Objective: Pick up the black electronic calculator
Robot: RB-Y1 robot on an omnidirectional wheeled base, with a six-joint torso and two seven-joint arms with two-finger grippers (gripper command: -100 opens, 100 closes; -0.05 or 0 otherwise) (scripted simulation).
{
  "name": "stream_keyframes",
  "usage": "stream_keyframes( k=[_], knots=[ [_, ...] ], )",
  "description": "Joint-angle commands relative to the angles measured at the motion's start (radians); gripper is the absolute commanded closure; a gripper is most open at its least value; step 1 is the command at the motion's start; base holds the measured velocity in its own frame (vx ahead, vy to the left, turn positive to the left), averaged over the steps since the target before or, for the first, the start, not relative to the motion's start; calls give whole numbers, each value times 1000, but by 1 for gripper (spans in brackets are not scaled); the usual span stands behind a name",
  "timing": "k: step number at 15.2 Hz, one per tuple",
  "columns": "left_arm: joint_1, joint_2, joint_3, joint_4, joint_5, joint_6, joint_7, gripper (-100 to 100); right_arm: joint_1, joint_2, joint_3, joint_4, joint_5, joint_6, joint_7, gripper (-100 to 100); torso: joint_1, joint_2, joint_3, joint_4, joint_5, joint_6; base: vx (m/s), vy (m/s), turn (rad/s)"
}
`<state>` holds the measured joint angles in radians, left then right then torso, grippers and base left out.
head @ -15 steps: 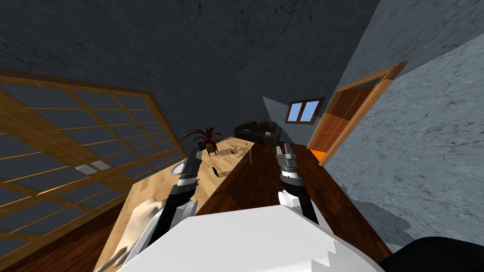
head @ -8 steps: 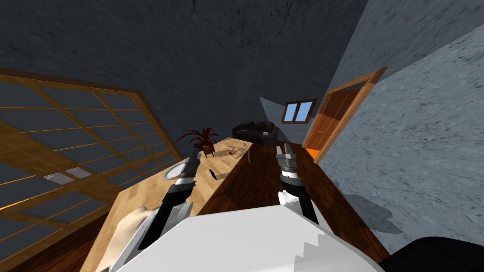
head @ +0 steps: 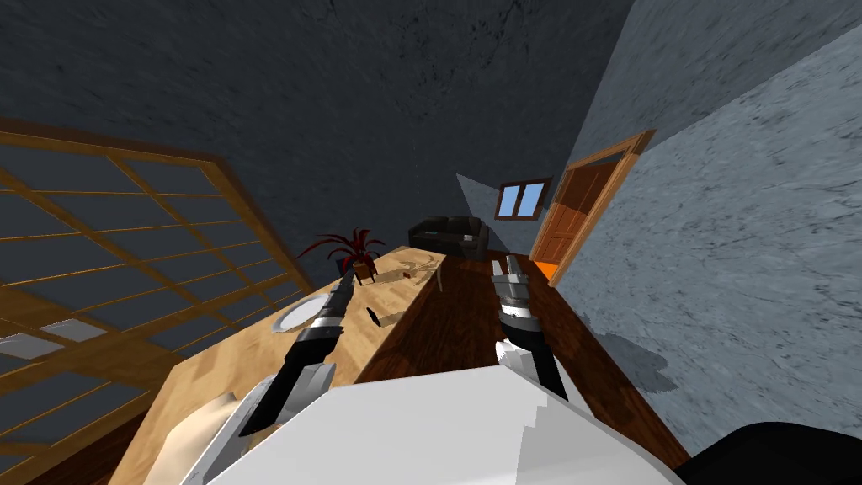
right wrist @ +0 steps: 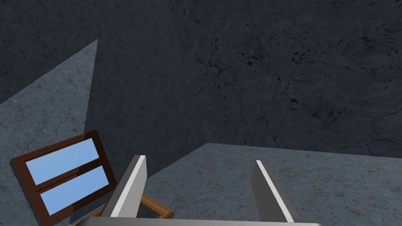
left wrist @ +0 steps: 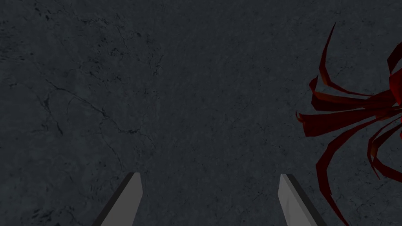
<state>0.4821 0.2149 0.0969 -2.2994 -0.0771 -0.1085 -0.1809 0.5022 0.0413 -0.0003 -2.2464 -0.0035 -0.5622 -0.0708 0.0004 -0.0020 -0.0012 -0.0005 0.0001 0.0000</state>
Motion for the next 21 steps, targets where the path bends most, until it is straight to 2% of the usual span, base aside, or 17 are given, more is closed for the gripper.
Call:
stream_keyframes(
  k=[1,3,4,6,7,9,10,12,13,15,16,18,19,20,21],
  knots=[
    [6,12,17,-3,7,50,-16,-100,0,0,0,0,0,0,0,0,0,0,0,0,0,0,28,4,-97],
    [6,12,17,-3,7,73,-16,-100,0,0,0,0,0,0,0,0,0,0,0,0,0,0,28,8,-93],
    [10,19,33,-3,13,105,-30,-100,0,0,0,0,0,0,0,0,0,0,0,0,0,0,31,7,-134],
    [10,19,33,-3,13,134,-30,-100,0,0,0,0,0,0,0,0,0,0,0,0,0,0,29,8,-83],
    [14,26,49,-3,20,164,-45,-100,0,0,0,0,0,0,0,0,0,0,0,0,0,0,32,7,-103],
    [14,26,49,-3,20,198,-45,-100,0,0,0,0,0,0,0,0,0,-1,0,0,0,0,30,9,-94],
    [19,30,66,-4,26,223,-61,-100,0,0,0,0,0,0,0,0,0,0,0,0,0,0,31,11,-145],
    [19,30,66,-4,26,263,-61,-100,0,0,0,0,0,0,0,0,0,-1,0,0,0,0,28,16,-100],
    [23,34,83,-4,33,288,-76,-100,0,0,0,0,0,0,0,0,0,0,0,0,0,0,32,11,-133],
    [23,34,83,-4,33,331,-76,-100,0,0,0,0,0,0,0,0,0,-1,0,0,0,0,30,13,-91],
    [27,36,101,-4,40,354,-92,-100,0,0,0,0,0,0,0,0,0,0,0,0,0,0,35,13,-129],
    [27,36,101,-4,40,398,-92,-100,0,0,0,0,0,0,0,0,0,-1,0,0,0,0,33,12,-115],
    [27,36,101,-4,40,399,-92,-100,0,0,0,0,0,0,0,0,0,-1,0,0,0,0,14,7,20],
    [32,37,118,-4,47,435,-109,-100,0,0,0,0,0,0,0,0,0,0,0,0,0,0,27,5,-131],
    [32,37,118,-4,47,452,-109,-100,0,0,0,0,0,0,0,0,0,0,0,0,0,0,33,12,-168]
  ],
)
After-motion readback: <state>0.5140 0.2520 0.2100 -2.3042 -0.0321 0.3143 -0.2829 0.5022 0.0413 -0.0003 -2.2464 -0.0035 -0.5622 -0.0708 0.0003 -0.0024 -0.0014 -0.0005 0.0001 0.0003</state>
